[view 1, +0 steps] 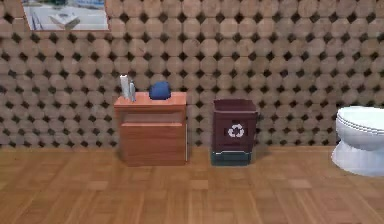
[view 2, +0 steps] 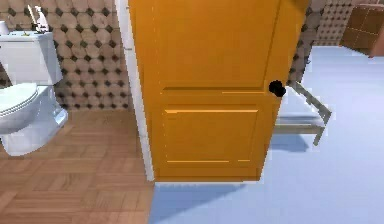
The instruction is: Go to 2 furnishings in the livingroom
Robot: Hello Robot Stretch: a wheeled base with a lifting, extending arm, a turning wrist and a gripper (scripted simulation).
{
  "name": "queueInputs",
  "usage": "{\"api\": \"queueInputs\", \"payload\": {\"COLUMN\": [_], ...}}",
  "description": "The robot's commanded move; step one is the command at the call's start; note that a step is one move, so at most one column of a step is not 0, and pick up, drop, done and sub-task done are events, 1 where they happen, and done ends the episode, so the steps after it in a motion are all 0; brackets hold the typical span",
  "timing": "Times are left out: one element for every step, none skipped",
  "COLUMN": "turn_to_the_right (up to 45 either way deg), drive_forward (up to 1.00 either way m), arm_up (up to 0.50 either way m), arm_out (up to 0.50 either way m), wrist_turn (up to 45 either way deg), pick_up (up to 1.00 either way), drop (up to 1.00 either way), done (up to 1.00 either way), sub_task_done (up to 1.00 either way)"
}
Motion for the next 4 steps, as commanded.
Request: {"api": "queueInputs", "payload": {"turn_to_the_right": [0.0, -45.0, 0.0, -45.0], "drive_forward": [0.50, 0.00, 0.60, 0.00], "arm_up": [0.00, 0.00, 0.00, 0.00], "arm_out": [0.00, 0.00, 0.00, 0.00], "wrist_turn": [0.0, 0.0, 0.0, 0.0], "pick_up": [0.00, 0.00, 0.00, 0.00], "drop": [0.00, 0.00, 0.00, 0.00], "done": [0.00, 0.00, 0.00, 0.00], "sub_task_done": [0.00, 0.00, 0.00, 0.00]}}
